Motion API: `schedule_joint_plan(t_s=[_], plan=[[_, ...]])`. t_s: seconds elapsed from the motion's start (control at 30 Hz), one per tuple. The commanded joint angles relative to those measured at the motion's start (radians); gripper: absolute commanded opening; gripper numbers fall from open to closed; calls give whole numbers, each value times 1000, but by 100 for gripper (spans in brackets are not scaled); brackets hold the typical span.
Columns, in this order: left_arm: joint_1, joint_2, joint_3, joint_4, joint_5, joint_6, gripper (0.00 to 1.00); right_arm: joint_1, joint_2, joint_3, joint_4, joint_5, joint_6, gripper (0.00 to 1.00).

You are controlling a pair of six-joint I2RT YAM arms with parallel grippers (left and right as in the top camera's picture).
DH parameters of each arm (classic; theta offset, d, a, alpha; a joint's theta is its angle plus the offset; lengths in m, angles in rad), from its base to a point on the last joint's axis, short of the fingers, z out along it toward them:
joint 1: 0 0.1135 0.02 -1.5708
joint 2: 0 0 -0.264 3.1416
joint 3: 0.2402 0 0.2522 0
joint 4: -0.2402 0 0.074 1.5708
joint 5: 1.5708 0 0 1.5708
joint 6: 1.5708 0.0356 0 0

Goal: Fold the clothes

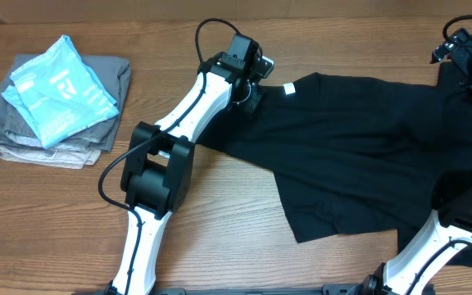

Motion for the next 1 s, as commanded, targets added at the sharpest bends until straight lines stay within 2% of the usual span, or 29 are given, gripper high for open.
schedule_joint_plan(t_s=[0.0, 0.33, 0.43, 0.47, 0.6, 0.8, 0.97], plan=[[-7, 31, 23, -9, -9, 26, 31, 2, -5, 10, 6, 6, -1, 100], [-6, 106, 23, 5, -48, 21, 32, 2, -5, 10, 6, 6, -1, 100], [-4, 112, 23, 25, -153, -18, 33, 2, -5, 10, 5, 6, -1, 100], [2, 112, 23, 35, -263, -84, 33, 2, -5, 10, 5, 6, -1, 100], [32, 112, 23, 20, -455, -232, 33, 2, -5, 10, 5, 6, -1, 100], [115, 112, 23, -17, -449, -329, 34, 2, -5, 10, 5, 6, -1, 100], [190, 110, 26, -26, -320, -330, 36, 2, -5, 10, 6, 6, -1, 100]])
